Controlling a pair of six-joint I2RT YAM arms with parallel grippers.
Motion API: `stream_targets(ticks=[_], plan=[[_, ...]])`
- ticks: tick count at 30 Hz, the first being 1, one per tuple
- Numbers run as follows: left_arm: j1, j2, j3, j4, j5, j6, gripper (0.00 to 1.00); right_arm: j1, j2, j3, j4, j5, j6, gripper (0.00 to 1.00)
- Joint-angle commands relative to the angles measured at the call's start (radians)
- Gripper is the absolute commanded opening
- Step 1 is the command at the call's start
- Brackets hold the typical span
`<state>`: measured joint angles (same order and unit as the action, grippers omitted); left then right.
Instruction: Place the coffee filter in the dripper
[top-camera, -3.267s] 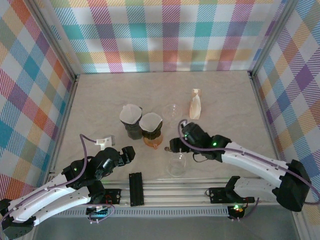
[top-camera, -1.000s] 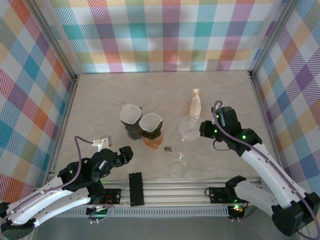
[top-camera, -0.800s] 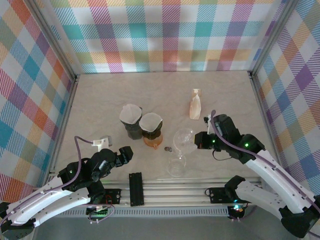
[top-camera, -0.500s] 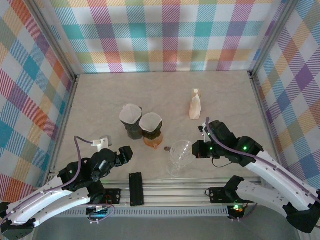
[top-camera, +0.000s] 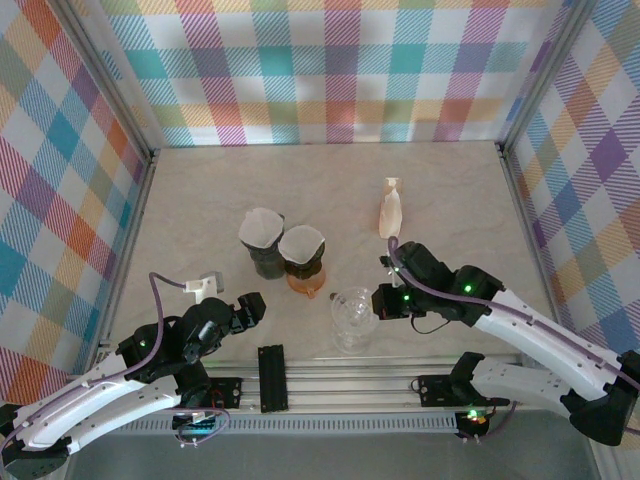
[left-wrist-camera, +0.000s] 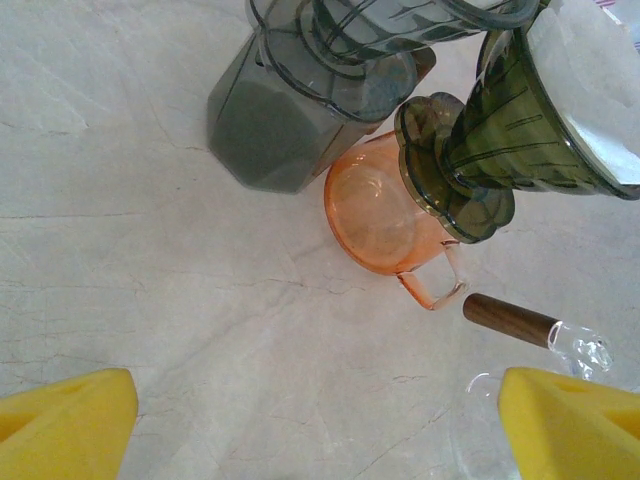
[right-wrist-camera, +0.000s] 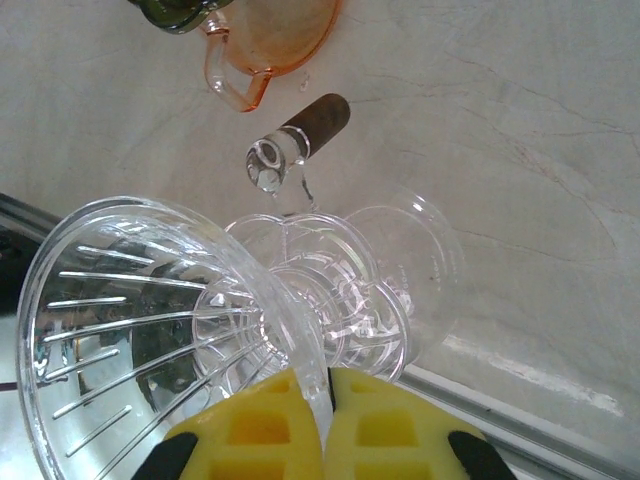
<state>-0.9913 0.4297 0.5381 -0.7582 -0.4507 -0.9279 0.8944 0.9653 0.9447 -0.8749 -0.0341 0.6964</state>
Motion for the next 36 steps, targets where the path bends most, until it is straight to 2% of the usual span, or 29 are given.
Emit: stream_targets(ticks=[1, 10, 13, 16, 23, 25, 27, 31, 36], plan=[[0.008, -0.002, -0.014, -0.007, -0.014, -0.01, 0.93, 0.013, 0.006, 0.017, 0.017, 0.014, 0.011, 0.1], [0.008, 0.019, -0.004, 0.001, -0.006, -0.003, 0.93, 0.021, 0.0, 0.007, 0.031, 0.041, 0.005, 0.58], [0.008, 0.021, -0.004, 0.003, -0.006, -0.003, 0.93, 0.021, -0.015, 0.025, 0.03, 0.074, -0.012, 0.7], [0.008, 0.02, 0.0, 0.008, -0.007, 0.001, 0.93, 0.021, -0.024, 0.058, 0.03, 0.149, -0.043, 0.76], [0.008, 0.033, 0.019, 0.034, 0.001, 0.03, 0.94, -0.009, 0.056, 0.151, 0.116, 0.359, -0.19, 0.79], [0.008, 0.039, 0.021, 0.039, 0.004, 0.035, 0.94, -0.071, 0.11, 0.172, 0.162, 0.339, -0.225, 0.79], [0.008, 0.049, 0.024, 0.039, 0.004, 0.037, 0.94, -0.176, 0.168, 0.176, 0.221, 0.272, -0.252, 0.76], [0.008, 0.067, 0.023, 0.052, 0.011, 0.038, 0.94, -0.362, 0.314, 0.176, 0.33, 0.227, -0.3, 0.65], [0.008, 0.091, 0.029, 0.062, 0.017, 0.047, 0.94, -0.473, 0.547, 0.26, 0.379, 0.182, -0.331, 0.54]])
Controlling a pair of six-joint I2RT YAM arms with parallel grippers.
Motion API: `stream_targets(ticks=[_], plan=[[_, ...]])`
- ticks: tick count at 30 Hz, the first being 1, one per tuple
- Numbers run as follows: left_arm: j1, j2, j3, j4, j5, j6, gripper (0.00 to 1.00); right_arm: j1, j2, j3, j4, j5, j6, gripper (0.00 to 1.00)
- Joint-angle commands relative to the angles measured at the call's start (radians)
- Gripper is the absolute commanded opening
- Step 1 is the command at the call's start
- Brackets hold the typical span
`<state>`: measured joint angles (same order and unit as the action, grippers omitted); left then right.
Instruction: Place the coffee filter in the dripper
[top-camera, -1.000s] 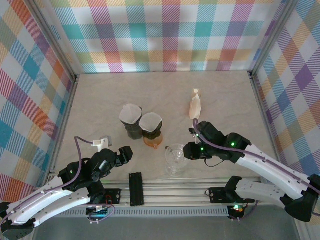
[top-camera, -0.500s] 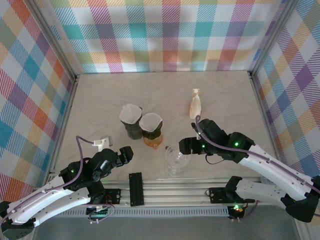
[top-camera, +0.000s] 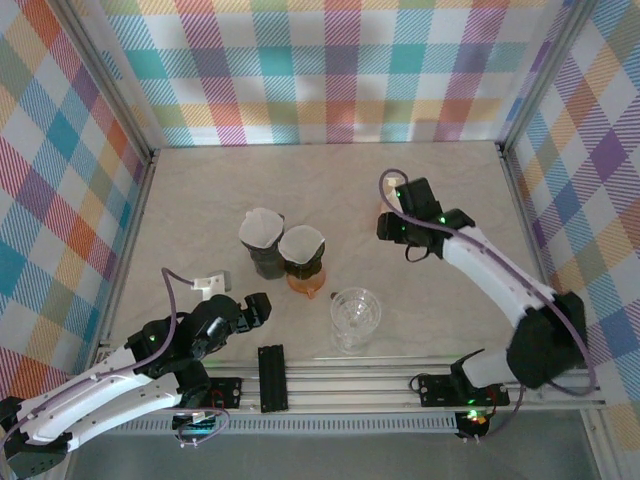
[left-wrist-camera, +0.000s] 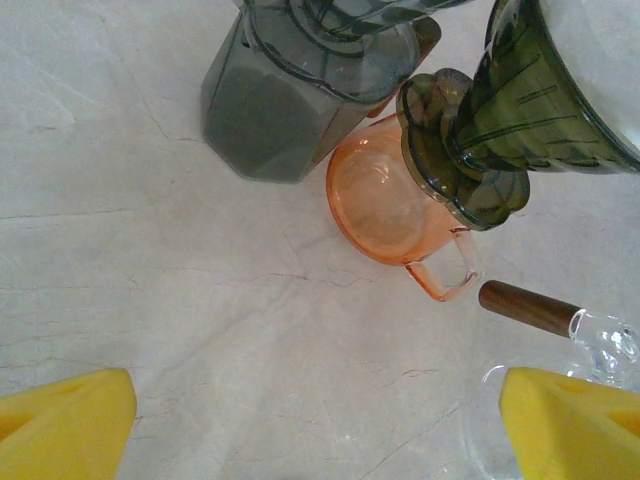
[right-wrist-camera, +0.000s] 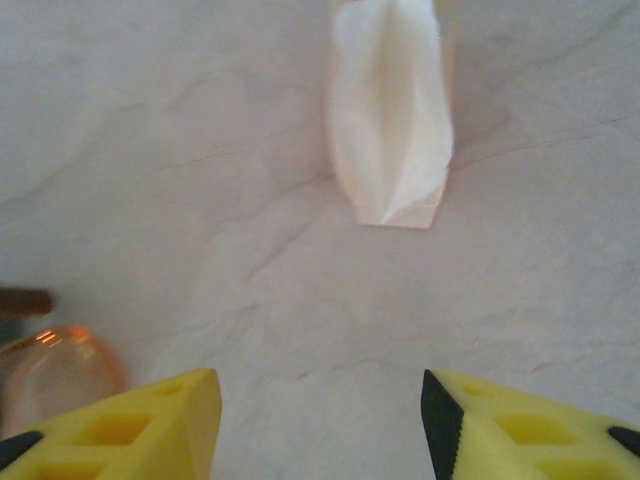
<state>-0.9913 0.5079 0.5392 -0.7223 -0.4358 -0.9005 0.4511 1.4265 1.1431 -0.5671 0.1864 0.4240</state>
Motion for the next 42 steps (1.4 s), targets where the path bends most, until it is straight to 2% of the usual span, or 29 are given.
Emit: stream_targets(ticks=[1, 12, 20, 35, 37, 42], plan=[[0.008, 0.018, 0.031, 0.026, 0.0, 0.023, 0.94, -0.036, 0.123, 0.085, 0.073, -0.022, -0.07, 0.54], [0.007, 0.05, 0.04, 0.048, 0.002, 0.065, 0.94, -0.071, 0.364, 0.227, 0.15, 0.006, -0.068, 0.48], [0.008, 0.053, 0.057, 0.043, -0.002, 0.084, 0.94, -0.08, 0.464, 0.31, 0.141, 0.065, -0.05, 0.37], [0.007, 0.067, 0.061, 0.039, -0.015, 0.084, 0.94, -0.085, 0.502, 0.346, 0.131, 0.085, -0.062, 0.09], [0.008, 0.067, 0.062, 0.037, -0.016, 0.084, 0.94, -0.084, 0.497, 0.345, 0.13, 0.082, -0.065, 0.01], [0.008, 0.061, 0.065, 0.034, -0.012, 0.083, 0.94, -0.083, 0.437, 0.32, 0.141, 0.066, -0.076, 0.0]])
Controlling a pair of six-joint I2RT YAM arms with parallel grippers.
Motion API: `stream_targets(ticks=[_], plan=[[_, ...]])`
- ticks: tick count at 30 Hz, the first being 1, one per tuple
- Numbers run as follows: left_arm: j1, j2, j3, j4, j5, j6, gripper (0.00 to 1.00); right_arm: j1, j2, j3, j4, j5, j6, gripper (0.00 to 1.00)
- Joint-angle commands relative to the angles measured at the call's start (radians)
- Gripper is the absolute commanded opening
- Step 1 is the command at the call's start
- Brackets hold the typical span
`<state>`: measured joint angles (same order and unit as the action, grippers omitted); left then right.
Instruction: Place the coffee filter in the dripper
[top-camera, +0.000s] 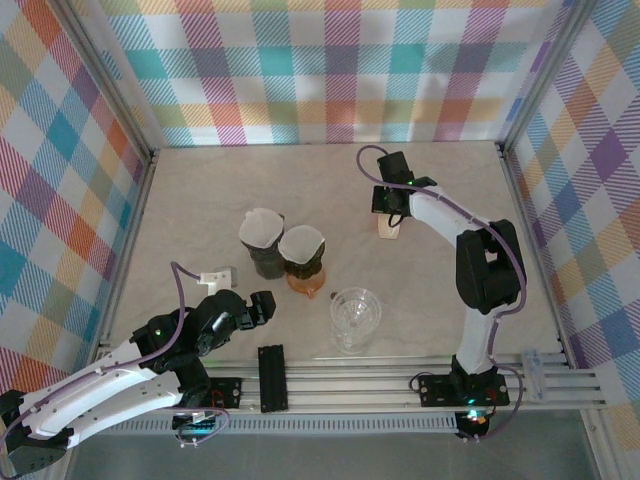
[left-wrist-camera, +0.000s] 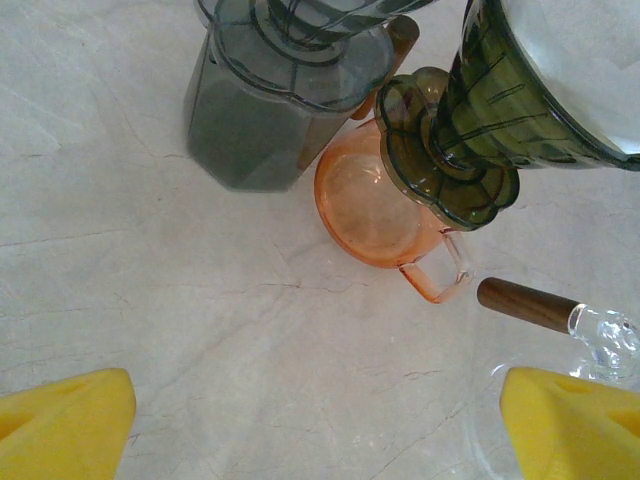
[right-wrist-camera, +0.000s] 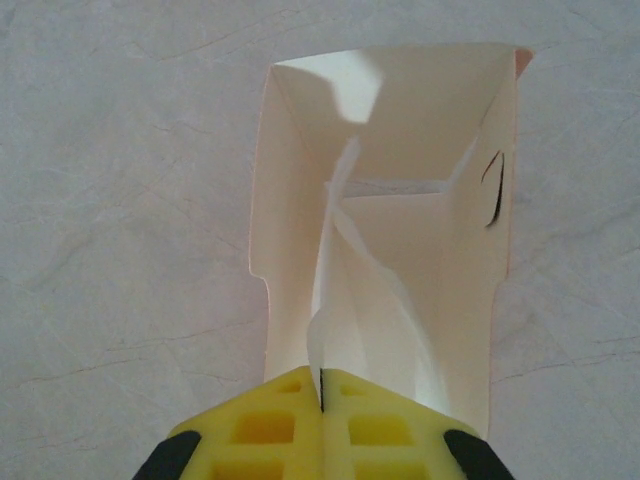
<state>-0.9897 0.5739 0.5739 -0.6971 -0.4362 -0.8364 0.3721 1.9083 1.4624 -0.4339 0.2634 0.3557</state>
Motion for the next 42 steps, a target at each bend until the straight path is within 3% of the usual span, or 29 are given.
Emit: stream_targets(ticks=[1, 14, 25, 32, 42], plan=[[0.006, -0.006, 0.033, 0.008, -0.011, 0.019, 0.94, -0.002, -0.07, -0.009, 0.007, -0.017, -0.008, 0.0], [0.006, -0.015, 0.083, -0.002, 0.014, 0.033, 0.94, 0.064, -0.523, -0.225, -0.098, -0.122, 0.012, 0.0], [0.006, -0.001, 0.123, -0.032, 0.03, 0.027, 0.94, 0.146, -0.894, -0.194, -0.461, -0.283, 0.003, 0.0], [0.007, 0.031, 0.165, -0.044, 0.04, 0.037, 0.94, 0.198, -0.938, -0.089, -0.718, -0.397, -0.034, 0.0], [0.007, 0.097, 0.202, -0.022, 0.059, 0.055, 0.94, 0.311, -0.889, 0.059, -0.951, -0.414, -0.03, 0.0]])
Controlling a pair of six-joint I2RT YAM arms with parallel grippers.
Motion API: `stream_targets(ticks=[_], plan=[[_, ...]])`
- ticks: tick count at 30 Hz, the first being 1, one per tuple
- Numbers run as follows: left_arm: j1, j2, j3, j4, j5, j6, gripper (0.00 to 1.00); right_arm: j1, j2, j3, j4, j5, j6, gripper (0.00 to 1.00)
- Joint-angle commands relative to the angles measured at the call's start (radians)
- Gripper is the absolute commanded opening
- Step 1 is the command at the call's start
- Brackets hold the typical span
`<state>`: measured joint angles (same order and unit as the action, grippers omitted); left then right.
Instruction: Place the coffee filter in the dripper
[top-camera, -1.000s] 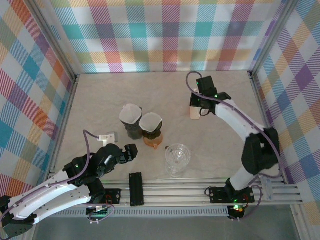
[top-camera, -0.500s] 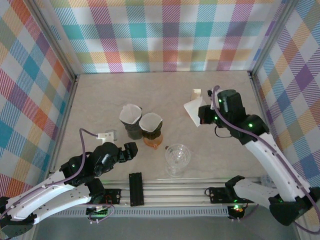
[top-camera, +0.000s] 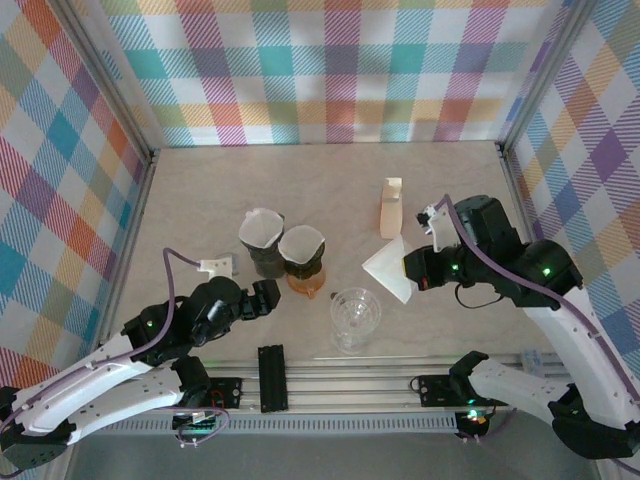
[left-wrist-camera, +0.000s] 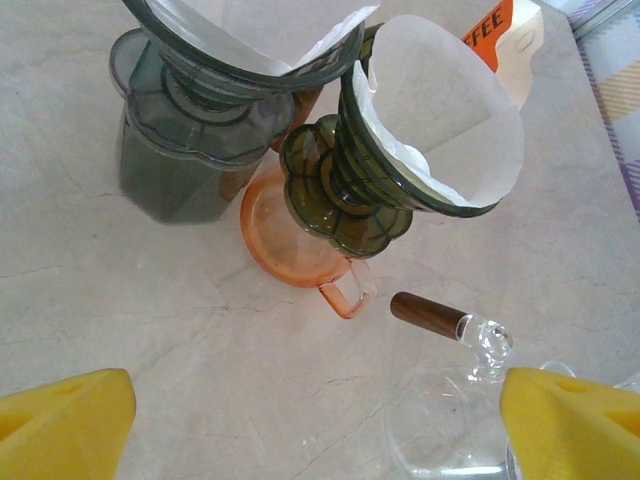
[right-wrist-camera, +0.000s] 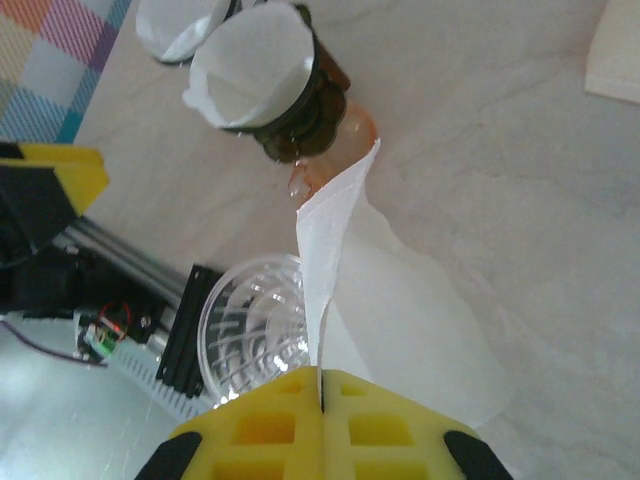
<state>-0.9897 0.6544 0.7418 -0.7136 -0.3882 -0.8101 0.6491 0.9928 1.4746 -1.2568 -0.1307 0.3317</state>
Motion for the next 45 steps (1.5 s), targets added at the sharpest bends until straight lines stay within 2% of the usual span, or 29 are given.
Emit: stream_targets(ticks=[1, 9, 18, 26, 33, 45], plan=[[0.006, 0.021, 0.039, -0.005, 0.013, 0.032, 0.94, 0.047, 0.037, 0.059, -0.141, -0.014, -0.001, 0.0], [0.006, 0.031, 0.037, 0.009, 0.018, 0.037, 0.94, 0.177, 0.14, 0.151, -0.217, 0.049, 0.02, 0.0], [0.006, 0.024, 0.032, 0.021, 0.034, 0.037, 0.94, 0.308, 0.328, 0.267, -0.305, 0.127, 0.006, 0.0], [0.006, 0.025, 0.026, 0.04, 0.049, 0.044, 0.94, 0.375, 0.465, 0.347, -0.297, 0.113, -0.019, 0.0], [0.006, 0.02, 0.021, 0.046, 0.056, 0.048, 0.94, 0.392, 0.526, 0.32, -0.242, 0.07, -0.033, 0.0], [0.006, 0.031, 0.022, 0.065, 0.079, 0.046, 0.94, 0.394, 0.515, 0.122, -0.064, 0.07, -0.004, 0.01]])
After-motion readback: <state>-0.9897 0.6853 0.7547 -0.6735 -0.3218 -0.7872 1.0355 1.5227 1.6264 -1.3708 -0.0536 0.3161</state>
